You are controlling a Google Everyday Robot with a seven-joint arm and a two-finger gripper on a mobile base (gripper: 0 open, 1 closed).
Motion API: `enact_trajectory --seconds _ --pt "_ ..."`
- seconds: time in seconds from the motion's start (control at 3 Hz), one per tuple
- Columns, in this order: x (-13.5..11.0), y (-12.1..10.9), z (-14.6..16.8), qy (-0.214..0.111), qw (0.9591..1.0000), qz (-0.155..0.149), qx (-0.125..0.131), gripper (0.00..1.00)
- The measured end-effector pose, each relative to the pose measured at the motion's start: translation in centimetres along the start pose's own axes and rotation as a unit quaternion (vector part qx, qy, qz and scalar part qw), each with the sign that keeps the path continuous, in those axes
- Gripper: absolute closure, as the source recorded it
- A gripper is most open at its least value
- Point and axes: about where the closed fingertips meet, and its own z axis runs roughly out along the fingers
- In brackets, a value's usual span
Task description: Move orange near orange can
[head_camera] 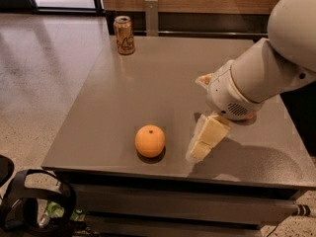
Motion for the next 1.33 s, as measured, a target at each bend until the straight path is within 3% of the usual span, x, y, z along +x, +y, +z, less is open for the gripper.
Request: enact_trajectory --seconds 0.33,0.67,1.33 --pt "0.0 0.0 0.0 0.000 1.0000 0.000 0.000 0.00" --pt "-1.0 0.6 2.3 -0.005 0.9999 -0.007 -0.012 0.00" --pt "-3.6 3.2 6.9 -0.045 0.9983 -0.009 -0.035 0.00"
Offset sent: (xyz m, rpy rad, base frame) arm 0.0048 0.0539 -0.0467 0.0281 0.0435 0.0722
